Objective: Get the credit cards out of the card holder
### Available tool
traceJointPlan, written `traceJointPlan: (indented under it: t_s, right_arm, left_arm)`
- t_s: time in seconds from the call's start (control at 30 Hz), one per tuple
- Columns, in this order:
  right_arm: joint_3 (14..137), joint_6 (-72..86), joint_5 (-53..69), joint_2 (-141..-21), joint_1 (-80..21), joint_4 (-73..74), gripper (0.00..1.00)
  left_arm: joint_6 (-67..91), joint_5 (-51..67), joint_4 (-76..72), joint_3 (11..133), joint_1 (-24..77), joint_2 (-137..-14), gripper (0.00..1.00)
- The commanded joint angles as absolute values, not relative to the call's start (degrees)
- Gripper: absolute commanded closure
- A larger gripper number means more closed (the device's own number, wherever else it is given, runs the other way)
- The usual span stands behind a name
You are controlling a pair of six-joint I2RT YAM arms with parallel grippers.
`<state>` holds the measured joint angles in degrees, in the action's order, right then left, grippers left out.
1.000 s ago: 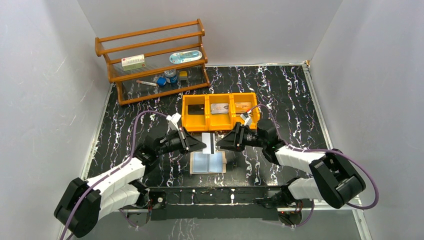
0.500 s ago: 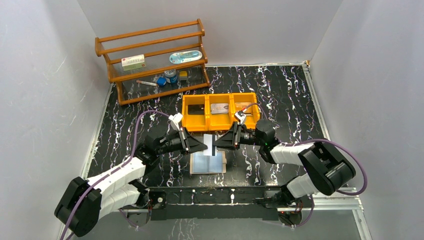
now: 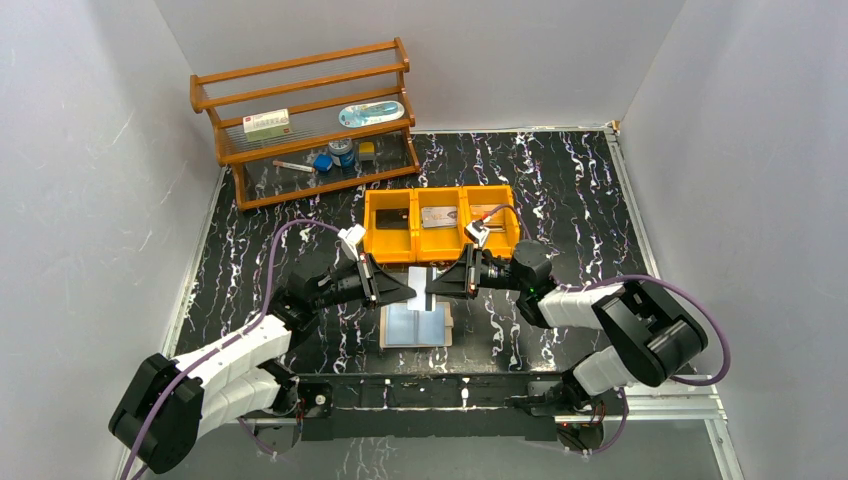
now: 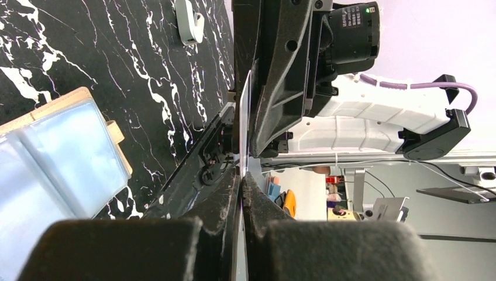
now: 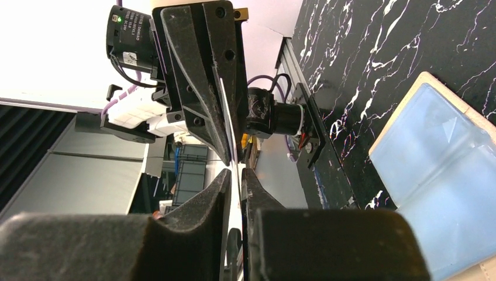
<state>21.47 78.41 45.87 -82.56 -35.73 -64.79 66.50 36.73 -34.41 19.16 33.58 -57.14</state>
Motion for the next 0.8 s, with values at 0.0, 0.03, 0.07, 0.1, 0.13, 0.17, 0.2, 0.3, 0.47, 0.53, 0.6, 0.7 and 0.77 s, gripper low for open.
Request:
traceJointPlan:
  t_s: [0.0,0.03,0.07,0.1,0.13,0.17,0.2,0.3,0.47,0.53,0.6,0.7,0.77]
  right_arm:
    - [21.76,79.72,48.12,-83.34,-36.48,-71.33,0.83]
    - [21.85,79.87,48.3,-83.73,-36.49,-71.54,0.85]
    - [21.85,80.26,48.37,-84.17,-36.53,-72.18,0.88]
    - [21.61,80.72,48.35,-84.6,-36.5,-73.22,0.92]
    - [21.31,81.18,48.34,-84.9,-36.48,-74.5,0.98]
    - [21.09,81.41,48.42,-85.03,-36.5,-75.29,1.0]
    - [20.95,81.35,48.28,-85.07,-36.5,-75.41,1.0]
    - [20.49,80.52,47.48,-84.38,-36.52,-74.3,1.0]
    - [20.9,72.28,43.07,-79.07,-36.43,-57.54,1.0]
    - [21.98,67.66,40.56,-76.2,-36.32,-48.69,1.0]
    - [23.94,62.59,37.23,-73.07,-36.17,-38.99,1.0]
    - [27.25,54.44,30.49,-68.16,-35.92,-24.55,1.0]
    - [29.91,49.66,24.45,-64.31,-35.81,-15.02,1.0]
  left_arm:
    - [66.31,36.66,-36.97,18.52,33.38,-56.58,1.0]
    - [66.37,36.5,-37.6,18.51,33.35,-56.86,1.0]
    - [66.36,36.92,-37.98,18.69,33.34,-57.14,1.0]
    - [65.98,37.35,-37.99,19.06,33.35,-57.43,1.0]
    - [65.5,37.69,-37.96,19.29,33.33,-57.57,1.0]
    - [65.21,37.75,-37.69,19.29,33.31,-57.5,1.0]
    - [64.65,37.58,-36.71,19.33,33.35,-57.24,0.94]
    - [61.9,35.79,-29.33,20.15,33.33,-55.38,0.63]
    - [53.87,30.37,-11.52,24.55,33.36,-50.99,0.26]
    - [49.81,25.46,-2.29,27.18,33.27,-49.57,0.18]
    - [45.78,19.54,6.66,30.08,33.27,-48.87,0.14]
    - [40.15,8.58,19.12,35.35,33.28,-48.0,0.07]
    - [36.5,1.97,26.83,39.53,33.27,-47.64,0.05]
